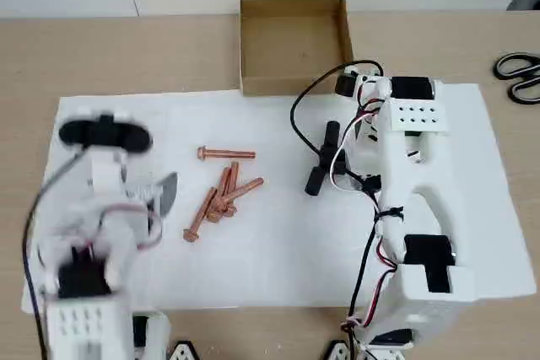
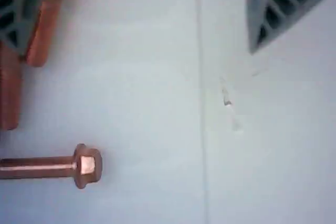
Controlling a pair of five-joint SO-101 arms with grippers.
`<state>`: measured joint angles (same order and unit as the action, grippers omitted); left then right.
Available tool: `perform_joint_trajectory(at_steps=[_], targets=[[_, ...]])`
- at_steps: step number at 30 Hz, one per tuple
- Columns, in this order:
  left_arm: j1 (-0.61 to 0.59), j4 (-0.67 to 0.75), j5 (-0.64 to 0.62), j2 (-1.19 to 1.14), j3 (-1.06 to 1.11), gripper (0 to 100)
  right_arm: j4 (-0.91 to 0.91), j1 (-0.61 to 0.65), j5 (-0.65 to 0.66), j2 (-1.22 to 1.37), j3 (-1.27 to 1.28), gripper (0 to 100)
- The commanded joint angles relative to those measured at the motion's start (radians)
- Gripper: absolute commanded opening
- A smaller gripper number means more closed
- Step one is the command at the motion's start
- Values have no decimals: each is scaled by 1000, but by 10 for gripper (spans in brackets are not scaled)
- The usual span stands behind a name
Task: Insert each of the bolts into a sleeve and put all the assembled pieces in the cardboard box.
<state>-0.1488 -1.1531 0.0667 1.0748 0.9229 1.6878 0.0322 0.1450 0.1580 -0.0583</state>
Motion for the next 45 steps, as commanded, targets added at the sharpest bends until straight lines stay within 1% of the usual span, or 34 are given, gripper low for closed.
perform_joint_trajectory(at_steps=[1,5,8,11,14,17,19,21,24,25,29,33,35,39,45], targets=[[52,-63,-26,-371,-289,260,16,-5,9,-15,-55,2],[121,-129,-239,-643,-529,260,16,-5,6,-15,-51,2],[163,-181,-347,-750,-644,260,16,-5,5,-15,-51,2],[196,-262,-370,-801,-668,260,16,-5,3,-15,-51,2],[216,-296,-371,-822,-670,260,18,-5,3,-15,-51,2],[209,-201,-379,-833,-670,259,18,-5,3,-15,-51,2],[224,-161,-440,-836,-668,258,18,-5,3,-15,-51,2],[255,-152,-588,-861,-673,258,18,-5,3,-15,-51,2],[267,-152,-833,-941,-673,259,18,-5,2,-15,-51,2],[270,-149,-873,-976,-674,259,18,-5,0,-15,-51,2],[295,-124,-884,-1074,-677,260,18,-5,0,-15,-51,2],[298,-121,-888,-1079,-693,259,18,-5,0,-15,-49,2],[292,-92,-962,-1088,-699,258,18,-5,0,-15,-49,2],[281,-23,-1175,-1115,-667,258,18,-5,0,-15,-49,2],[284,46,-1194,-1191,-657,258,18,-5,0,-15,-49,2]])
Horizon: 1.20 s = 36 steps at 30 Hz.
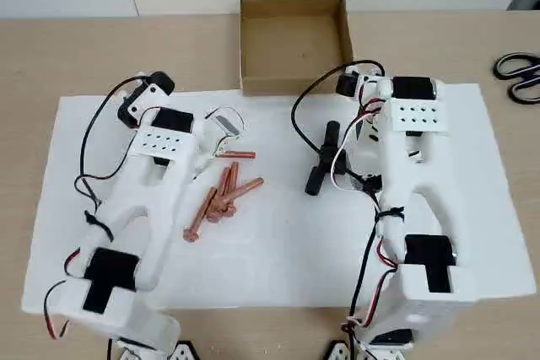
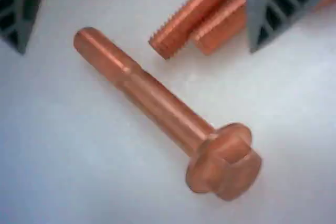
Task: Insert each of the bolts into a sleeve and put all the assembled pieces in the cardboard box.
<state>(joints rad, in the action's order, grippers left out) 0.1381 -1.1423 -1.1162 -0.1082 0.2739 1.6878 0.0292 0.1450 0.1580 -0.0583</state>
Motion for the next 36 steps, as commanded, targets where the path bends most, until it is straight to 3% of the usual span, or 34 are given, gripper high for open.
perform_joint_trajectory(at_steps=[1,11,25,36], targets=[[-6,48,-11,-18,-8,258,18,-2,0,-15,-49,2],[-8,126,-32,-112,-10,246,18,-2,0,-15,-49,2],[-8,170,-41,-121,-10,13,18,-2,0,-13,-38,3],[-5,167,-43,-121,-27,6,15,-2,2,-13,-14,3]])
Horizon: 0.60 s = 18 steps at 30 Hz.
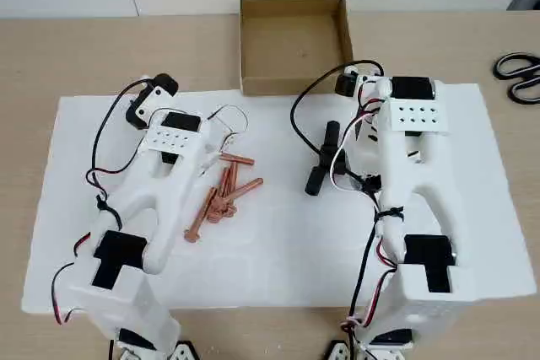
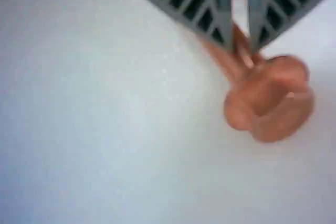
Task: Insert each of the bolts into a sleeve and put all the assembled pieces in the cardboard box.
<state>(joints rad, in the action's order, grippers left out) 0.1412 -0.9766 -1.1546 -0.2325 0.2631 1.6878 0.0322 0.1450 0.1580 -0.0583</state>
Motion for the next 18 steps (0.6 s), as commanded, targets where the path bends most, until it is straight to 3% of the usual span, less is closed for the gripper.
perform_joint_trajectory(at_steps=[1,8,18], targets=[[-8,0,-8,3,-16,6,16,-5,2,-13,-14,3],[-6,-5,-9,12,-18,8,16,-5,2,-13,-14,3],[-8,-115,-5,14,-87,14,10,-5,2,-13,-14,3]])
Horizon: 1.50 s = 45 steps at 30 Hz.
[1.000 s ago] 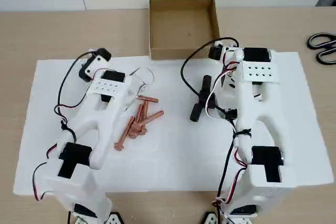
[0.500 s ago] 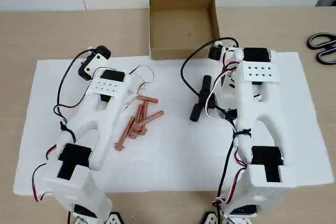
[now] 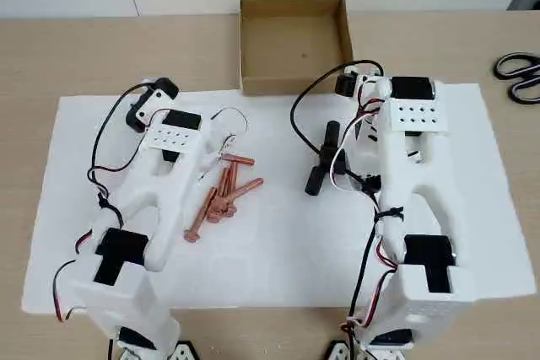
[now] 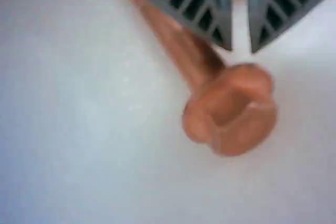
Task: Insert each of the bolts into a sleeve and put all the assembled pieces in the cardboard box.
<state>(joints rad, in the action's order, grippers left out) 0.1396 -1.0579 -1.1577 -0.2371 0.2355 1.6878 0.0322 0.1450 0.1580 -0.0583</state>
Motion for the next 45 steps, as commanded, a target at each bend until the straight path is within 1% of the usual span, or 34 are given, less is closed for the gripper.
perform_joint_trajectory(at_steps=[1,6,8,11,18,22,30,33,37,45], targets=[[-5,-52,-2,18,-73,26,10,-5,2,-13,-14,3],[-3,-129,-3,18,-130,122,8,-5,2,-13,-14,3],[-3,-137,-5,18,-133,140,7,-5,2,-13,-14,3],[-8,-127,-6,9,-134,142,7,-5,2,-13,-14,3],[-31,6,-6,-20,-85,142,7,-5,2,-13,-14,3],[-40,14,-6,-64,-90,142,7,-5,2,-13,-14,3],[-40,25,-6,-77,-102,141,5,-5,2,-13,-14,3],[-34,46,-6,-78,-97,115,5,-5,2,-13,-14,3],[-34,51,-5,-78,-101,5,5,-5,2,-13,-14,3],[-20,97,-5,-78,-101,10,5,-5,2,-12,-14,3]])
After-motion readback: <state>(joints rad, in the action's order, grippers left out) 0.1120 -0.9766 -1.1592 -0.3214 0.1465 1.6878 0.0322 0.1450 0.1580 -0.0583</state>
